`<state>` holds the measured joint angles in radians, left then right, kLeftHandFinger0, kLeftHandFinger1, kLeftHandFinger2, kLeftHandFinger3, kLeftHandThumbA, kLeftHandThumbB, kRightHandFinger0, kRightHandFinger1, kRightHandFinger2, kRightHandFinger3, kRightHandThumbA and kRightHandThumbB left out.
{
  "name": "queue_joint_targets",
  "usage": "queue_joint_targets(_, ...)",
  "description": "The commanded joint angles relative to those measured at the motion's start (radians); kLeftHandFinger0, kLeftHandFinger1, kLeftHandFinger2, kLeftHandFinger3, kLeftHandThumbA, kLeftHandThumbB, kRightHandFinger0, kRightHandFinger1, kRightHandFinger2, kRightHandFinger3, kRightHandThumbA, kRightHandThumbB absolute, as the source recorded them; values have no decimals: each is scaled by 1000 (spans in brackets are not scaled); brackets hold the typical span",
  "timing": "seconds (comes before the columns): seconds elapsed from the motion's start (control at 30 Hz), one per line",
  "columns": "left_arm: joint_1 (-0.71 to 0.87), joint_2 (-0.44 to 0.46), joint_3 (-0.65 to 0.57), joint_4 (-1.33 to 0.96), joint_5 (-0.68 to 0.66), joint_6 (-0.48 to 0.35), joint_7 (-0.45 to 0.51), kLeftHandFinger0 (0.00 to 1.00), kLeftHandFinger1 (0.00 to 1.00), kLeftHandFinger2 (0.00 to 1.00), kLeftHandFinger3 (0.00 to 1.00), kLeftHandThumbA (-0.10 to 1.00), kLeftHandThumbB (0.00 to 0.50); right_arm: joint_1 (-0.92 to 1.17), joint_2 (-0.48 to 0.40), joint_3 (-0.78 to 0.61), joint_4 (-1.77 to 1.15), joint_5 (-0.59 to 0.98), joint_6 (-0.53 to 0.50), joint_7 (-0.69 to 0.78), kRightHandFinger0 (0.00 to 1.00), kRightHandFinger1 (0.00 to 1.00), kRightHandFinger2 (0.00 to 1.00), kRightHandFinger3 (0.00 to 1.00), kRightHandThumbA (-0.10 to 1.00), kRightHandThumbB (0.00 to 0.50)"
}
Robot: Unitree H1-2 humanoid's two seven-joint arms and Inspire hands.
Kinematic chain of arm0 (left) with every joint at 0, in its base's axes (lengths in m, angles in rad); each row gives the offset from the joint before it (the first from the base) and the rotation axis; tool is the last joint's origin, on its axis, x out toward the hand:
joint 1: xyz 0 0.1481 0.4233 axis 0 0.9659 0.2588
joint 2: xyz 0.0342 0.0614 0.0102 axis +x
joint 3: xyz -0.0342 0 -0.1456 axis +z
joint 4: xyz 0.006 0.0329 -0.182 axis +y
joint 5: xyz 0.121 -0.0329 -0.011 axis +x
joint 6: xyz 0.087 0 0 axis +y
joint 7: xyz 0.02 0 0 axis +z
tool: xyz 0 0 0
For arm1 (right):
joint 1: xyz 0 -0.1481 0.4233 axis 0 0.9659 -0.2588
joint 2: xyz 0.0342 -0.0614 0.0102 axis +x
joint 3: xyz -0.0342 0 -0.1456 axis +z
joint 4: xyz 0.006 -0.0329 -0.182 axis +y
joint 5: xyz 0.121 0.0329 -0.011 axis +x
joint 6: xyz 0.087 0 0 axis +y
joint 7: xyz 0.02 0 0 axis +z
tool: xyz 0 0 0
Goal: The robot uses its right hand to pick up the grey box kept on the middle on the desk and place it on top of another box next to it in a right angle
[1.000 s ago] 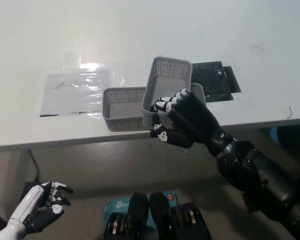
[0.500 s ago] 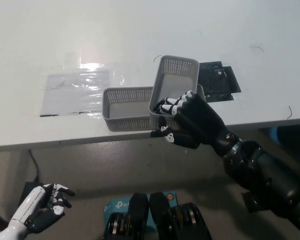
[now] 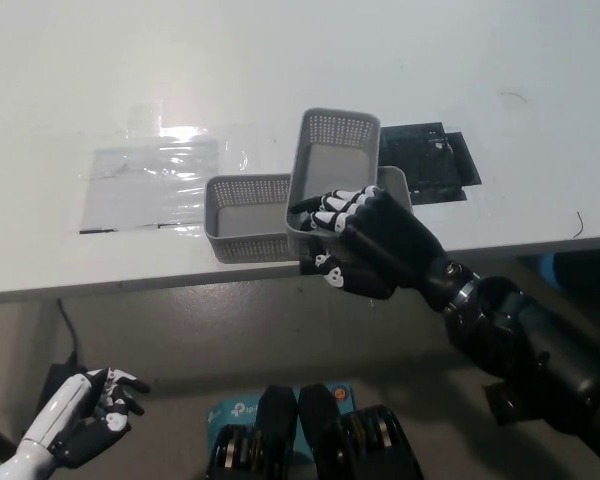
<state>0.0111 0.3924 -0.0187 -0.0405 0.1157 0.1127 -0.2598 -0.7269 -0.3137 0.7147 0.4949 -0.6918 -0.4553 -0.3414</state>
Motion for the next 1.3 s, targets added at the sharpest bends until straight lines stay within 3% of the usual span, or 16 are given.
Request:
queue_joint_targets(0.0, -4, 32, -4, -42, 7, 20, -17, 394, 402, 460, 531, 83, 298, -6, -15, -30, -54, -5, -3, 123, 941, 1000, 1000, 1000, 290, 9)
queue_joint_targets(0.13, -5, 34, -6, -34, 8, 7, -17, 378, 386, 447, 530, 67, 290, 7, -10, -52, -72, -25, -2, 134, 1000, 1000, 1000, 1000, 246, 31)
queue_joint_targets(0.2, -6, 33, -7, -33, 12, 8, -15, 373, 385, 445, 533, 69, 296, 10, -11, -60, -84, -44, 2, 137, 1000, 1000, 1000, 1000, 289, 26)
queue_joint_targets(0.33, 11, 31, -8, -40, 18, 7, -11, 367, 379, 450, 534, 99, 302, 23, -11, -75, -98, -76, 0, 130, 1000, 1000, 1000, 1000, 346, 63)
queue_joint_targets(0.37, 11, 31, -7, -37, 17, 3, -11, 361, 373, 446, 533, 108, 305, 24, -9, -80, -99, -81, -1, 127, 1000, 1000, 1000, 1000, 362, 90)
queue_joint_targets(0.47, 20, 26, -3, -27, 1, -6, -14, 343, 367, 436, 529, 97, 296, 33, -15, -96, -124, -121, 25, 127, 1000, 1000, 1000, 1000, 592, 193)
queue_joint_targets(0.53, 25, 23, -3, -34, 5, 8, -11, 337, 363, 431, 525, 102, 302, 38, -13, -110, -135, -124, 27, 135, 1000, 1000, 1000, 1000, 608, 245)
queue_joint_targets(0.63, 32, 19, -3, -38, 7, 9, -8, 323, 347, 420, 505, 117, 314, 47, -13, -124, -150, -123, 31, 155, 1000, 1000, 1000, 1000, 643, 271)
queue_joint_targets(0.77, 50, 19, -5, -37, 10, 7, -6, 311, 335, 410, 515, 61, 293, 68, -16, -142, -199, -137, 42, 184, 1000, 1000, 1000, 1000, 649, 306)
queue_joint_targets(0.87, 55, 18, -8, -46, 15, 28, -8, 346, 377, 448, 549, 44, 282, 76, -19, -160, -227, -148, 52, 187, 1000, 1000, 1000, 1000, 652, 343)
queue_joint_targets(1.03, 66, 11, -12, -38, 6, 6, -7, 307, 334, 401, 496, 34, 289, 76, -13, -197, -261, -168, 65, 183, 1000, 1000, 1000, 1000, 649, 400)
queue_joint_targets(1.13, 71, 10, -13, -38, 11, 13, -4, 309, 336, 405, 502, 23, 283, 78, -8, -207, -275, -188, 63, 174, 1000, 1000, 1000, 1000, 704, 418)
queue_joint_targets(1.2, 75, 6, -12, -41, 6, 23, -4, 314, 334, 403, 504, 25, 279, 79, -4, -221, -309, -197, 71, 179, 1000, 1000, 1000, 1000, 781, 476)
queue_joint_targets(1.27, 74, 7, -13, -43, 8, 27, -4, 324, 342, 414, 516, 4, 273, 80, -1, -234, -337, -193, 79, 193, 1000, 1000, 1000, 1000, 806, 500)
